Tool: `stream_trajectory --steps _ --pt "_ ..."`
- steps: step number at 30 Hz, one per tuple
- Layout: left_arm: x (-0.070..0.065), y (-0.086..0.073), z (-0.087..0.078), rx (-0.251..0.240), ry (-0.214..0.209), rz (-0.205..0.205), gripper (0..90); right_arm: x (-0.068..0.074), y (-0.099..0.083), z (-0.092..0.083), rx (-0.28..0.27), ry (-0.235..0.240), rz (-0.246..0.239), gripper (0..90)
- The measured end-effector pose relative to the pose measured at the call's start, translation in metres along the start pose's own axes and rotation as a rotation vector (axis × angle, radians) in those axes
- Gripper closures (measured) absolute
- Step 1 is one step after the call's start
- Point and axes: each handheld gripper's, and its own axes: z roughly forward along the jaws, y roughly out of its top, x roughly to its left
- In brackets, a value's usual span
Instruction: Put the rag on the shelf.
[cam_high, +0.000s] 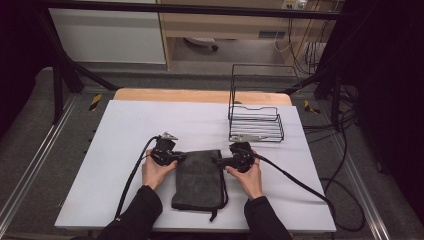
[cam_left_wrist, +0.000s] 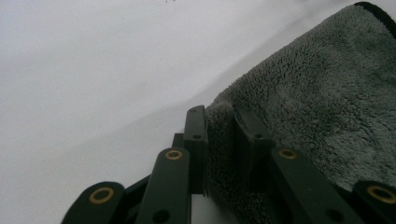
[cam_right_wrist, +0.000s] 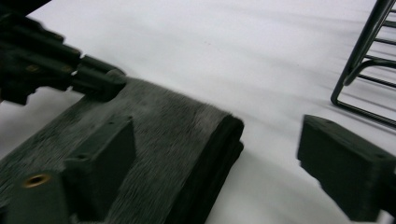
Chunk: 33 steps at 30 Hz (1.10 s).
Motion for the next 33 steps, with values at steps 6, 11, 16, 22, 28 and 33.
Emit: stream_trajectory --steps 6,11,16,22,28,33 --pt "0.001 -0.001 0.0 -0.005 -0.004 0.005 76.0 -0.008 0.0 0.022 0.053 -0.014 0.021 34.1" --pt "0.001 -0.002 0.0 -0.013 -0.01 -0.001 76.0 -0.01 -0.003 0.027 0.086 0.009 0.032 47.8" --pt "0.001 -0.002 0.0 -0.013 -0.01 0.002 76.0 -0.01 -0.003 0.029 0.111 0.045 0.075 57.2" --pt "0.005 -0.002 0.0 -0.013 -0.031 -0.002 75.9 -0.009 -0.002 0.029 0.14 0.081 0.099 66.8" --pt "0.007 -0.002 -0.001 -0.016 -0.05 -0.019 77.1 -0.01 -0.001 0.029 0.163 0.11 0.139 75.5" --pt "0.01 -0.001 -0.003 -0.025 -0.072 -0.047 79.3 -0.011 0.001 0.027 0.161 0.116 0.14 78.3"
